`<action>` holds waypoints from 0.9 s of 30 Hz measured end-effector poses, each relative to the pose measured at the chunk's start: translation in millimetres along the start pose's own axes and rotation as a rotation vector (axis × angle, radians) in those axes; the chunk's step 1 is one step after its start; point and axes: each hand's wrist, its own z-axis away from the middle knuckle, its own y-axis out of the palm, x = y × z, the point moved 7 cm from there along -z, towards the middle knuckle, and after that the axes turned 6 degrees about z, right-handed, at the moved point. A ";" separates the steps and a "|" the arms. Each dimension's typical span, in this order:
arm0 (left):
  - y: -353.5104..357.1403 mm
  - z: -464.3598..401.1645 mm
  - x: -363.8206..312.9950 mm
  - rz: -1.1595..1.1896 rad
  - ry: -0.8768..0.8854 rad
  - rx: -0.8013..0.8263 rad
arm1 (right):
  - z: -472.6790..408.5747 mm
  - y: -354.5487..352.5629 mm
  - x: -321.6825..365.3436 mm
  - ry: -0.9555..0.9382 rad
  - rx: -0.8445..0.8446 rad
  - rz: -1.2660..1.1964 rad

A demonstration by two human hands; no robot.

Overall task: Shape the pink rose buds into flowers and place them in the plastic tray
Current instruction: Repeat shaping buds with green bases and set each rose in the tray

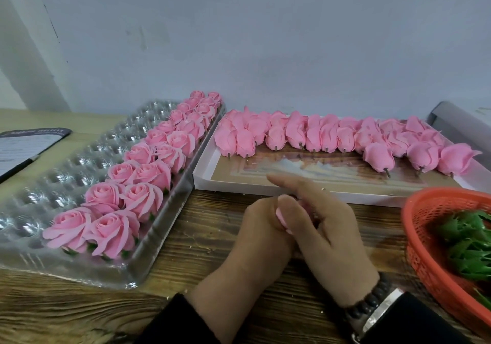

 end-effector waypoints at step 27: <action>-1.6 3.1 -16.2 -0.031 0.081 0.075 | -3.2 9.7 -23.1 0.135 0.350 -0.068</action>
